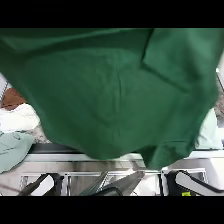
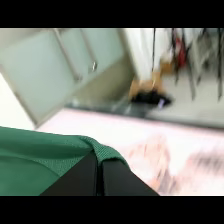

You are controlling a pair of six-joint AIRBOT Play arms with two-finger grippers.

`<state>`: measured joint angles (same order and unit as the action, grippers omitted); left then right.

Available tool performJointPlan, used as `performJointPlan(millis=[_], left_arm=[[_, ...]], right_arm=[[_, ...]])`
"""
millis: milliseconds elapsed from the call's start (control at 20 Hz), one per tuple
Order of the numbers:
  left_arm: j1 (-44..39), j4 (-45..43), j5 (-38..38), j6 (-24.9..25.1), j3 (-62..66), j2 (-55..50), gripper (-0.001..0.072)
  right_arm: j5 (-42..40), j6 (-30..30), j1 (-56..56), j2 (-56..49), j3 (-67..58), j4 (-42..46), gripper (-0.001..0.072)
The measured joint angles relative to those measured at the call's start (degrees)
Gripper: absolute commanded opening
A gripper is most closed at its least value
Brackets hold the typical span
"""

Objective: Fold the shirts.

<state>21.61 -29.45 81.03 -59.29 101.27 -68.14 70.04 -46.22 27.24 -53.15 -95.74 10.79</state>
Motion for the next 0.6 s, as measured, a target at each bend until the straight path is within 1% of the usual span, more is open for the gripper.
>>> performJointPlan(millis=[150,300,450,600], left_arm=[[-7.8,-6.9,-1.9,0.5,-3.4,-13.6,0.0017],[-11.5,-12.2,-3.5,0.7,-3.1,-29.2,0.0016],[-12.7,-14.6,-4.4,-0.3,2.7,-43.1,0.0016],[-13.1,-15.5,-4.8,-2.9,11.5,-52.4,0.0016]], right_arm=[[-2.6,1.2,-5.6,-9.9,8.1,4.8,0.0019],[-7.2,2.3,-9.1,-21.9,11.7,7.3,0.0018],[-12.0,3.1,-10.5,-33.7,10.7,7.2,0.0018],[-14.1,3.1,-11.0,-42.7,4.9,5.4,0.0018]])
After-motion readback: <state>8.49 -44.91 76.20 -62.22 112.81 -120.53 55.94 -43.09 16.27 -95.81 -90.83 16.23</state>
